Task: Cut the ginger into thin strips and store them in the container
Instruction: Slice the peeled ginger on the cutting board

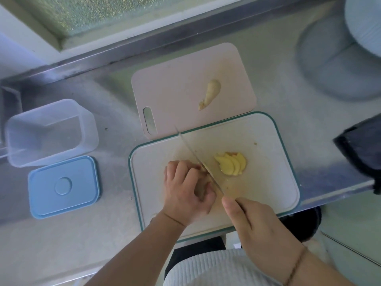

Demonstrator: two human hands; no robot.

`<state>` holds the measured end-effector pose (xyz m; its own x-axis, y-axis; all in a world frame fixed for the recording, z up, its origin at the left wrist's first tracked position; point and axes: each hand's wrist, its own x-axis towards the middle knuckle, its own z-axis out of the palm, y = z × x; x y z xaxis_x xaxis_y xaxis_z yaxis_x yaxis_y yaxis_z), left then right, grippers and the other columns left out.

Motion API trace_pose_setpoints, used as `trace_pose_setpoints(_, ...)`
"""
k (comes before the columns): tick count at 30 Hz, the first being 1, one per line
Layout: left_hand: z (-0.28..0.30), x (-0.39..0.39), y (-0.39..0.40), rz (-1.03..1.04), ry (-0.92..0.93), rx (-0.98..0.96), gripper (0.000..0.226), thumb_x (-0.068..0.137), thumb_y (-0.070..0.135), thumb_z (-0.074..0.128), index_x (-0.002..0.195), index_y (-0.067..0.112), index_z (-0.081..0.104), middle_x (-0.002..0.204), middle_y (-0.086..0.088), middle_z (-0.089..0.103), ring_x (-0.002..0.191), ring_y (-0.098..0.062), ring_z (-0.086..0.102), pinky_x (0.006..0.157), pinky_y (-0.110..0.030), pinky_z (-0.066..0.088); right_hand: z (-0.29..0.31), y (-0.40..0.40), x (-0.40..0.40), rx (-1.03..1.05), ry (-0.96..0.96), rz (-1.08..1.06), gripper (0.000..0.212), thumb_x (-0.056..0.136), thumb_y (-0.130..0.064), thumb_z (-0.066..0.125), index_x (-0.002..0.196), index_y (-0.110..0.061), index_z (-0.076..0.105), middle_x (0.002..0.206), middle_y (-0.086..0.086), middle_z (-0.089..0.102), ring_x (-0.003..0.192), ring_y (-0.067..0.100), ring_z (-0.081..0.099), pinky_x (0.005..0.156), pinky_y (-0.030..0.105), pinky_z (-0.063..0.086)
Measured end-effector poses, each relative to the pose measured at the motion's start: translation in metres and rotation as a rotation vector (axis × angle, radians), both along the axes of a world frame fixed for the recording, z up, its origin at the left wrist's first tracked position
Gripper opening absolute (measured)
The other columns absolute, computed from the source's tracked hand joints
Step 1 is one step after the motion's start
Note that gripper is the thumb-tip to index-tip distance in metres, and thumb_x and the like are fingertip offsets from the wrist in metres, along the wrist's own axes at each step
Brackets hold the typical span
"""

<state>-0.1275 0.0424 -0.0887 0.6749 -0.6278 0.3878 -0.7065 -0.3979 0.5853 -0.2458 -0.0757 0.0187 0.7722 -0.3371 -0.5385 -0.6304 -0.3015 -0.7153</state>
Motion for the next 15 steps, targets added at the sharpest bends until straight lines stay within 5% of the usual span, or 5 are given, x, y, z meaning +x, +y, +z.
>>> trace_pose_setpoints(8, -0.0049, 0.001, 0.001, 0.01, -0.02, 0.049, 0.018, 0.072, 0.025, 0.067, 0.07, 0.007, 0.068, 0.08, -0.006, 0.058, 0.075, -0.03, 0.05, 0.074, -0.037, 0.039, 0.0005, 0.0032, 0.0019, -0.036, -0.009, 0.012, 0.06, 0.082, -0.075, 0.014, 0.06, -0.027, 0.042, 0.061, -0.019, 0.056, 0.059, 0.011, 0.052, 0.054, 0.02, 0.038)
trace_pose_setpoints(15, -0.0045, -0.0003, 0.0004, 0.019, -0.011, 0.011, 0.015, 0.073, 0.026, 0.068, 0.074, 0.012, 0.065, 0.082, -0.004, 0.055, 0.077, -0.027, 0.047, 0.074, -0.035, 0.038, -0.002, 0.0096, 0.006, -0.074, -0.012, -0.015, 0.064, 0.083, -0.075, 0.012, 0.065, -0.025, 0.048, 0.052, -0.003, 0.05, 0.063, 0.011, 0.054, 0.055, 0.02, 0.037)
